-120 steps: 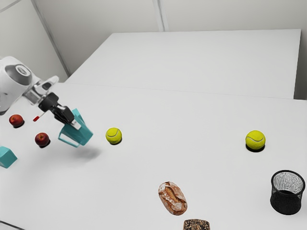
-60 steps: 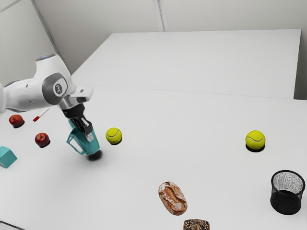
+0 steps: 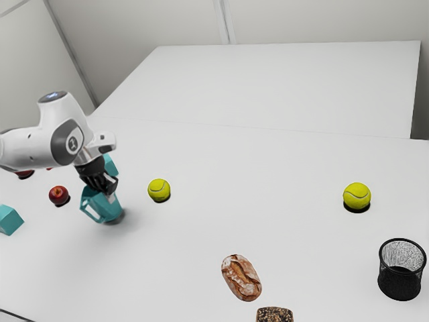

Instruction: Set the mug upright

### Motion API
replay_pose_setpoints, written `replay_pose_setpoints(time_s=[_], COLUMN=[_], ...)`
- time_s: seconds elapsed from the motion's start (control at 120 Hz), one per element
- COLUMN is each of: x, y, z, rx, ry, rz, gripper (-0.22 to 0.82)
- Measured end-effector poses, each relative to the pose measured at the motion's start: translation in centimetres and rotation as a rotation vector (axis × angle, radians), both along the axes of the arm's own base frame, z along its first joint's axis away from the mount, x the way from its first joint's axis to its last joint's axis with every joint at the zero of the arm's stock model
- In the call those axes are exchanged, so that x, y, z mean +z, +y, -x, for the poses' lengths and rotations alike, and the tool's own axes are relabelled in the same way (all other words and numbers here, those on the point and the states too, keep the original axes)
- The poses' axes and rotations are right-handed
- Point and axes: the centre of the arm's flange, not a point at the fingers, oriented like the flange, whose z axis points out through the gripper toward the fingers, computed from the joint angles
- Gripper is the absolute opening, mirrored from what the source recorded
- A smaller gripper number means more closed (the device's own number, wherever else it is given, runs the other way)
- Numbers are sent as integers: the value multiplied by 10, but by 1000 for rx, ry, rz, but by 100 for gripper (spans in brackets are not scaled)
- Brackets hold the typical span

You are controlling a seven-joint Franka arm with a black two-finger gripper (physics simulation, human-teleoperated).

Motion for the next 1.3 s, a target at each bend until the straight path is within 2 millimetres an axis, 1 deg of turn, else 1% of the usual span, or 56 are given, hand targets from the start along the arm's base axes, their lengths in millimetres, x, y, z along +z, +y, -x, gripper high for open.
replay_pose_setpoints(time_s=[0.092, 0.217, 0.367, 0.433, 0.5, 0.567, 0.625, 0.658, 0.725, 0.817, 0.867, 0.95, 1.108, 1.15, 1.208, 1.3], x=[-5, -6, -6, -5, -5, -3, 2, 8, 27, 69, 96, 152, 231, 247, 268, 284], y=[-8, -26, -44, -48, -48, -45, -40, -36, -28, -25, -27, -33, -50, -55, -60, -66], z=[0, -5, -10, -11, -11, -11, -10, -10, -12, -27, -38, -60, -93, -96, -96, -92], rx=[15, 14, 17, 23, 33, 48, 63, 73, 91, 94, 88, 72, 43, 36, 28, 18], ry=[-6, -20, -30, -33, -36, -38, -39, -43, -60, -81, -93, -127, -157, -157, -157, -137], rz=[-3, -7, 2, 3, 4, 5, 6, 6, 5, 3, 3, -2, -5, -5, -8, -10], gripper=[-17, -16, 17, 28, 37, 43, 47, 49, 52, 55, 56, 58, 59, 59, 60, 60])
